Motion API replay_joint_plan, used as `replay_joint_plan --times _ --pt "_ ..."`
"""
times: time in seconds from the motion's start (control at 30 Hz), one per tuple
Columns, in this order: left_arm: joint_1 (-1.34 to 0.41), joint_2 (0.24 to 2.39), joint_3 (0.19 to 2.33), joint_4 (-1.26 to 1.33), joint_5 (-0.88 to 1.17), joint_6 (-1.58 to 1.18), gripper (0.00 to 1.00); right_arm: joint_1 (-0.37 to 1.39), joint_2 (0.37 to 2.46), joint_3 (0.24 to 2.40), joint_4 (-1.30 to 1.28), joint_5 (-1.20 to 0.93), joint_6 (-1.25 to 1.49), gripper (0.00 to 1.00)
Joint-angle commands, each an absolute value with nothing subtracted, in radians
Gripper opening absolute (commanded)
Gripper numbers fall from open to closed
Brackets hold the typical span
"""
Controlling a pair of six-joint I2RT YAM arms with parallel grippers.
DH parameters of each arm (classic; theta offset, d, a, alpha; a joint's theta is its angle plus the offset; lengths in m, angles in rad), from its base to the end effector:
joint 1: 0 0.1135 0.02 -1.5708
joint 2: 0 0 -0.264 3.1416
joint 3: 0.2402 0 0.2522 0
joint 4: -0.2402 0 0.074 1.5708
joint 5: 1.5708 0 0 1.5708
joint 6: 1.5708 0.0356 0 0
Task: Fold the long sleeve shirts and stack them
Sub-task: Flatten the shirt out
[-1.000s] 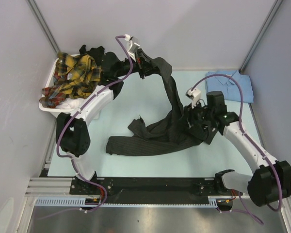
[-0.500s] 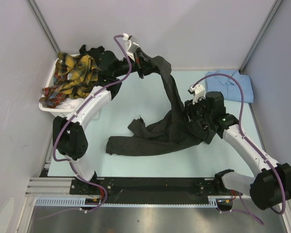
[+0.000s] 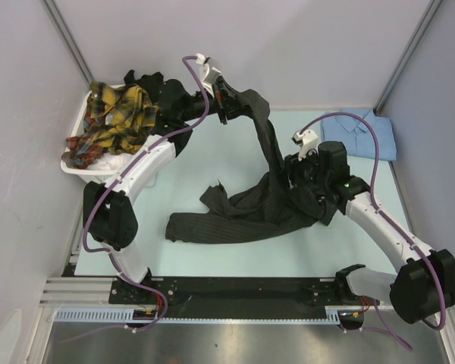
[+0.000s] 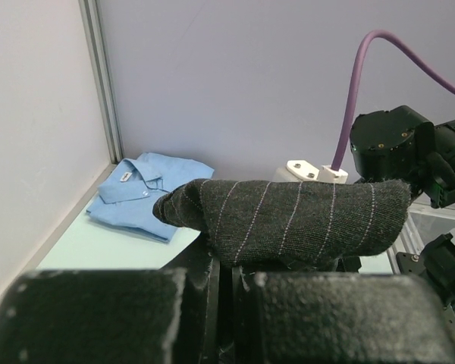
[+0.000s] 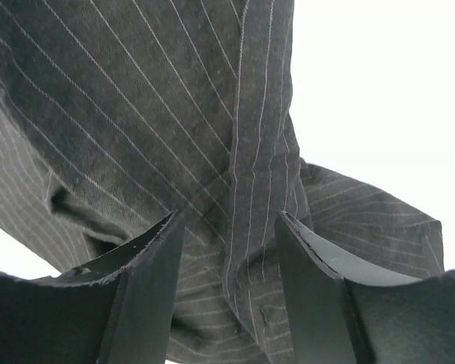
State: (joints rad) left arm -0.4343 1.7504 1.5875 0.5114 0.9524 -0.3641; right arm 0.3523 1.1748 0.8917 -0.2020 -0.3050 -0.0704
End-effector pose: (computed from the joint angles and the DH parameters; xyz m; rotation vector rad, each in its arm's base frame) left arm 0.3575 -0.1978 0.4250 0.9233 1.1661 -1.2337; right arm 0.2456 0.1017 0.2959 -0.6183 1.9723 0.4876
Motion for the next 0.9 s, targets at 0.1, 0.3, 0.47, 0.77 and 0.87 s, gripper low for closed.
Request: replay_joint_plan --times 0.1,0.3,0.47,0.77,0.87 --pt "-0.442 1.689 1.598 0.540 0.939 -0.351 0.00 0.394 1.247 0.939 -0.081 -0.155 -0.067 0.51" --pt "-0.442 1.677 1.598 0.512 0.927 -0.325 0.00 0.393 1.296 0.991 -0.090 -0.084 -0.069 0.33" --pt "-0.419 1.666 1.594 0.468 0.916 -0.314 0.00 0.299 1.194 1.006 -0.190 -0.170 -0.110 0.11" --pt "-0.437 1.686 1.620 0.505 1.142 -0.327 0.00 0.077 1.184 1.048 -0.242 -0.487 -0.150 0.00" --pt "-0.616 1.704 1.637 0.529 1.398 -0.394 0.06 -0.029 1.218 1.078 -0.256 -0.633 -0.144 0.00"
